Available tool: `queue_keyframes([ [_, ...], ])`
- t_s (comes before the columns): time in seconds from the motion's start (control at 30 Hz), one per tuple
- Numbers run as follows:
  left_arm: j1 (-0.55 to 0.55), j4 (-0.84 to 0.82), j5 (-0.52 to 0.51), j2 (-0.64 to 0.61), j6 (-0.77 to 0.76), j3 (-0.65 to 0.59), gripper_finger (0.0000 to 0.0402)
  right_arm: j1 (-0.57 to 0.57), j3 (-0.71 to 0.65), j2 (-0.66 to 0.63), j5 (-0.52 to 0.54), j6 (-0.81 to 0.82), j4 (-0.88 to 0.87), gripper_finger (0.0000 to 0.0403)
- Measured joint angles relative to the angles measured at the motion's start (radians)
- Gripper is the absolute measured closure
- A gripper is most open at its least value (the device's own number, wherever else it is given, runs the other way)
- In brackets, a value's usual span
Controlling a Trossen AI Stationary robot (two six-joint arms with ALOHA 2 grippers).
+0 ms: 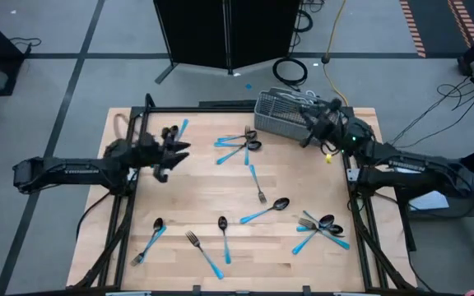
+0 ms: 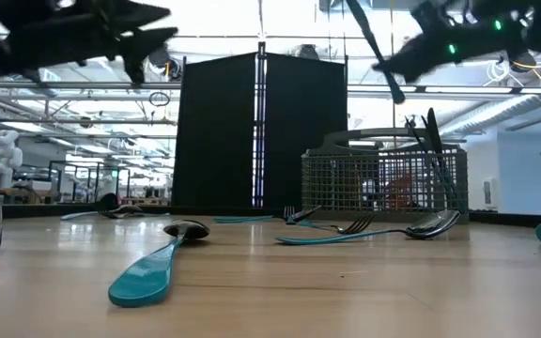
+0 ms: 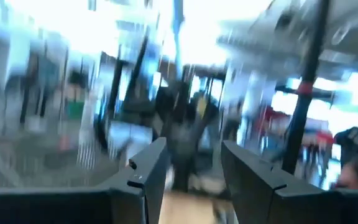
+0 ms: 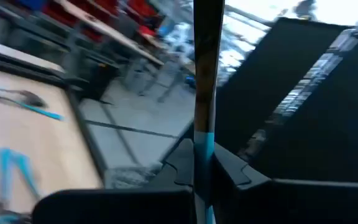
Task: Sort silverware
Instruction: Put the blue knife into the right of the blue utensil organizer
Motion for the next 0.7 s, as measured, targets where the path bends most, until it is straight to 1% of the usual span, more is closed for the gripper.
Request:
queue_keyframes([
  [0.1,0.001,0.185,-0.021,-0.006,0.051,-0.076,0.0253,-0.038,-0.075,-0.018,0.050,-0.006,0.115,0.0397],
  [0.2,0.002,0.277,-0.086,-0.006,0.065,-0.103,0.0253,-0.074,-0.110,-0.017,0.162,0.008,0.120,0.0397],
  [0.27,0.002,0.295,-0.100,-0.007,0.038,-0.104,0.0253,-0.094,-0.118,-0.017,0.194,0.039,0.120,0.0397],
  [0.37,0.001,0.282,-0.088,-0.005,0.031,-0.104,0.0253,-0.124,-0.119,-0.013,0.218,0.086,0.121,0.0397],
  [0.47,0.002,0.283,-0.083,-0.005,0.018,-0.104,0.0253,-0.141,-0.120,-0.002,0.327,0.162,0.111,0.0397],
  [0.53,0.002,0.283,-0.082,-0.005,0.012,-0.104,0.0253,-0.146,-0.120,0.004,0.373,0.204,0.089,0.0397],
  [0.7,0.002,0.284,-0.080,-0.005,0.011,-0.104,0.0253,-0.146,-0.120,0.033,0.384,0.284,0.068,0.0397],
])
